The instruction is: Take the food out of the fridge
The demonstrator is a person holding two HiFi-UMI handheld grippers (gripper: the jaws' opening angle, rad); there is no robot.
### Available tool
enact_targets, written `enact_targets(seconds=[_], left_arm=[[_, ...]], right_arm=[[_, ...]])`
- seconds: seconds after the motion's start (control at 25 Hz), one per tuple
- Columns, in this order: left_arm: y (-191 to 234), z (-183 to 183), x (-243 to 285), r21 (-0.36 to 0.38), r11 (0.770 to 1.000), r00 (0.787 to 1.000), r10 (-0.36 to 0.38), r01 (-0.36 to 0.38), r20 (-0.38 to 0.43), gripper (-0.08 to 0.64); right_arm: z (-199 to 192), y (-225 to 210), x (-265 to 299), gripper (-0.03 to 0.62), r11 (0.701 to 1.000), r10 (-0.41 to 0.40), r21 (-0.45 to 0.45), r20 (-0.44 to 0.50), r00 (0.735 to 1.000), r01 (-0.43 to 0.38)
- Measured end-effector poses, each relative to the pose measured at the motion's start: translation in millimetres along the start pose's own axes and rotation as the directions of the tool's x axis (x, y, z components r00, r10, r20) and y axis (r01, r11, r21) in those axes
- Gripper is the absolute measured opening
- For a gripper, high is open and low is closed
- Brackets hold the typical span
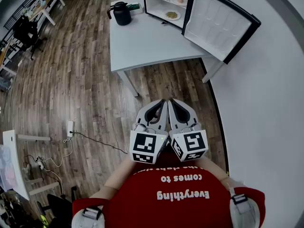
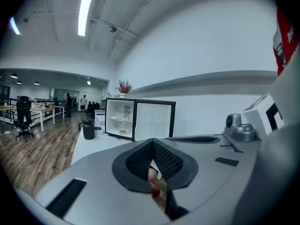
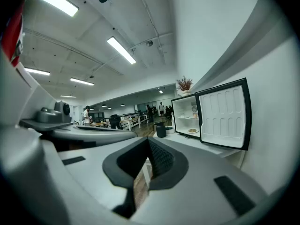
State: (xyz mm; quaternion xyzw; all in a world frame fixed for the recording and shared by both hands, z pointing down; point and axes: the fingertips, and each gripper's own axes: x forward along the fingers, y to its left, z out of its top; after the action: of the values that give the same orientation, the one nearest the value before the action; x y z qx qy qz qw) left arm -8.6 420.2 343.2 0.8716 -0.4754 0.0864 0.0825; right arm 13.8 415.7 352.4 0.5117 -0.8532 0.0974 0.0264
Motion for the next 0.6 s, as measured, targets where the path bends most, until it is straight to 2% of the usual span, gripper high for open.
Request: enact_targets(seconds=[0.4, 0.6], left_arm=[[-31.9, -2.3, 4.6, -0.001, 1.0, 1.0, -0.007, 0.007, -0.005, 0.006], [-57.4, -2.0, 16.0, 0.021, 0.998, 0.998, -0.057, 0.057, -0.032, 0.006]], right_arm=[[-2.3, -19.5, -25.8, 0.014, 1.0, -0.005, 0.016, 0.008, 1.0, 0.005], [-2.3, -40.4, -42.6, 0.014, 0.999, 0.002, 0.044, 0.021, 1.0, -0.002]])
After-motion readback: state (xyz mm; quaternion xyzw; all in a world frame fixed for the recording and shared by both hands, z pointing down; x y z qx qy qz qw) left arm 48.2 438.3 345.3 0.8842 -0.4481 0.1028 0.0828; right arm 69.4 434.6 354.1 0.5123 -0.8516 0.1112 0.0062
